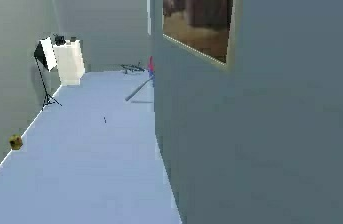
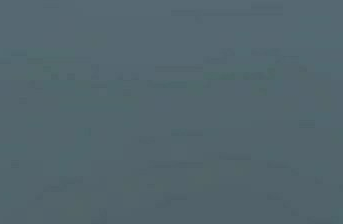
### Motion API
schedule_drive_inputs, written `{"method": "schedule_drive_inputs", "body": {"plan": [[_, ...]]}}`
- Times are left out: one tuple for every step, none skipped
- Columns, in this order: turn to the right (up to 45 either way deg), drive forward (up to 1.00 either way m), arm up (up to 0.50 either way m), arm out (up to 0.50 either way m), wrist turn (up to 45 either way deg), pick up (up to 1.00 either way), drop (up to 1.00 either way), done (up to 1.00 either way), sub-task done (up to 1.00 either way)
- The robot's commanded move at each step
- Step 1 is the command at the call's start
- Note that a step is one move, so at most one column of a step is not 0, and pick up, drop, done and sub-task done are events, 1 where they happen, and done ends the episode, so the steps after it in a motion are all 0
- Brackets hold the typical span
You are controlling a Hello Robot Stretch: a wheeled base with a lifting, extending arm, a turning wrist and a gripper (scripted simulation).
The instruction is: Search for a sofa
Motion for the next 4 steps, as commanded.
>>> {"method": "schedule_drive_inputs", "body": {"plan": [[-45.0,0.0,0.0,0.0,0.0,0.0,0.0,0.0,0.0],[-45.0,0.0,0.0,0.0,0.0,0.0,0.0,0.0,0.0],[-12.0,0.0,0.0,0.0,0.0,0.0,0.0,0.0,0.0],[0.0,0.05,0.0,0.0,0.0,0.0,0.0,0.0,0.0]]}}
